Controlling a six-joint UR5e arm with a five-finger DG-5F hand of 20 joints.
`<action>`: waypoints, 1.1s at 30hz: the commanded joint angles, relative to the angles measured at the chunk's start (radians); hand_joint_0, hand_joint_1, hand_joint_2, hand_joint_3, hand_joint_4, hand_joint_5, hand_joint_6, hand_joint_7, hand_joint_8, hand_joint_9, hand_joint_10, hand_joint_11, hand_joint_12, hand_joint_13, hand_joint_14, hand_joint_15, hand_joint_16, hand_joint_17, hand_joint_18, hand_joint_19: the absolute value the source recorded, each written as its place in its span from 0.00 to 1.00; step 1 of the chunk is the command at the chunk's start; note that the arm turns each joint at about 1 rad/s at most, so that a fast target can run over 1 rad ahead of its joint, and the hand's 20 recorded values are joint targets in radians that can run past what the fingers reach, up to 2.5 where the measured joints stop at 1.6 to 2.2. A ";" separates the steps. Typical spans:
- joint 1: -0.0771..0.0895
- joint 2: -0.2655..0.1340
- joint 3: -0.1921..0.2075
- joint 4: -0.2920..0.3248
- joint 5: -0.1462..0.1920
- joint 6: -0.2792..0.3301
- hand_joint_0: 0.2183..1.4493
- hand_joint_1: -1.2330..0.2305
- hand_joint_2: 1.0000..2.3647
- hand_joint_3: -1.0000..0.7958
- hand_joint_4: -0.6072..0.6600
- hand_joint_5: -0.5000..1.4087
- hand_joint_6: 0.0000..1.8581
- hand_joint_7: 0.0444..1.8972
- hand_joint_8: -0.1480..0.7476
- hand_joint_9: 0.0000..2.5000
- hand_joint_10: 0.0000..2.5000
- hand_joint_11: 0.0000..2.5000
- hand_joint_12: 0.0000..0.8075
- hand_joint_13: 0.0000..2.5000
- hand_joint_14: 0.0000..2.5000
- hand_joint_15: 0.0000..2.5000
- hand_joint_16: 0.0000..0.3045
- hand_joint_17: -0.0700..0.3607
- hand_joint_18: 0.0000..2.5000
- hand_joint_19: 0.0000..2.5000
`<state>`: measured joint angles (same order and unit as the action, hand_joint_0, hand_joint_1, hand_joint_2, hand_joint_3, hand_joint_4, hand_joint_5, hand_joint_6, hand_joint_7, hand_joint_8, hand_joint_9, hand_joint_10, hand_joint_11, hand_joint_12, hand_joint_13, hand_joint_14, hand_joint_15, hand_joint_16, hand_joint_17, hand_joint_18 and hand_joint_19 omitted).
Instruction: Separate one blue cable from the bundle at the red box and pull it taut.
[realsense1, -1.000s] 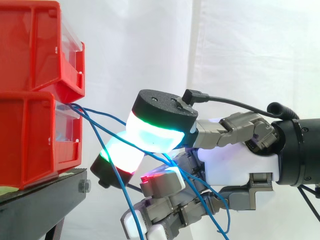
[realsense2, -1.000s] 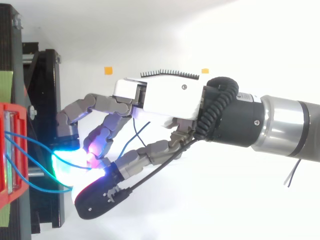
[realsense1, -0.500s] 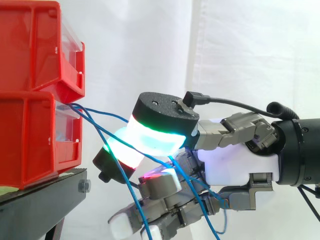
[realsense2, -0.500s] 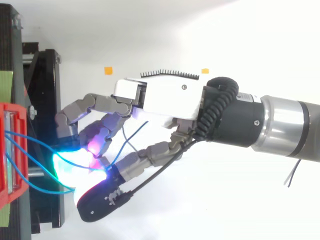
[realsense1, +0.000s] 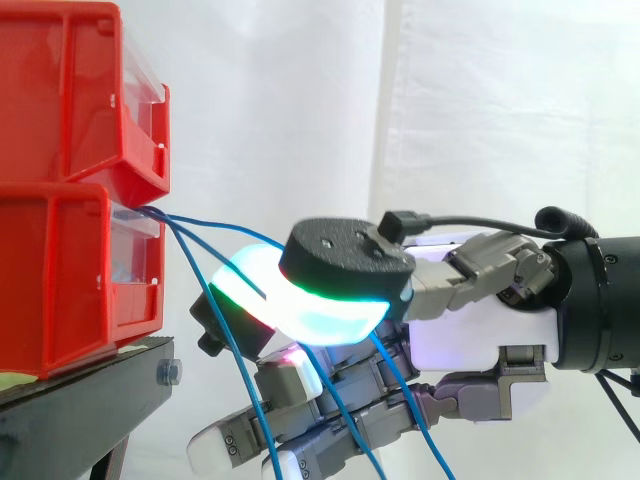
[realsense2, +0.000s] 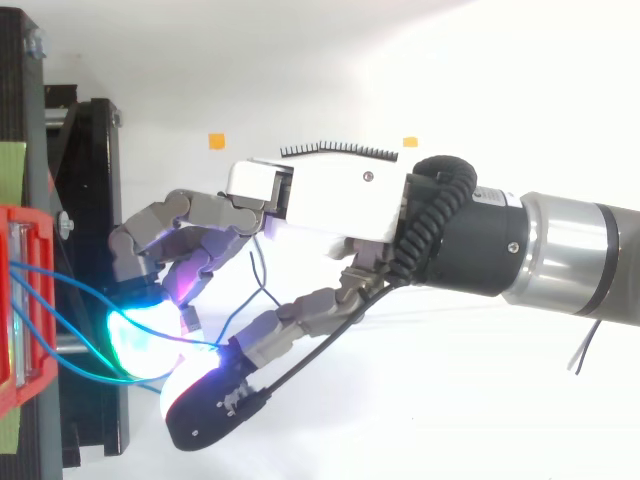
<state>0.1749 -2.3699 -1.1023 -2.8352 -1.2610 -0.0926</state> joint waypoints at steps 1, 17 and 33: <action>0.000 0.000 -0.001 0.000 0.000 0.001 0.31 0.27 0.00 0.28 0.42 0.18 0.46 0.63 0.46 0.39 0.01 0.48 0.46 0.17 0.00 0.12 0.16 0.42 0.22 0.21; 0.000 0.000 -0.001 0.000 0.000 -0.001 0.23 0.46 0.00 0.28 0.45 0.19 0.43 0.58 0.50 0.42 0.01 0.48 0.49 0.22 0.00 0.14 0.17 0.44 0.26 0.22; 0.003 0.000 0.001 0.000 0.003 0.001 0.22 0.46 0.00 0.28 0.47 0.19 0.40 0.58 0.51 0.44 0.01 0.49 0.49 0.26 0.01 0.16 0.17 0.44 0.29 0.23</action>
<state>0.1775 -2.3699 -1.1016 -2.8349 -1.2578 -0.0924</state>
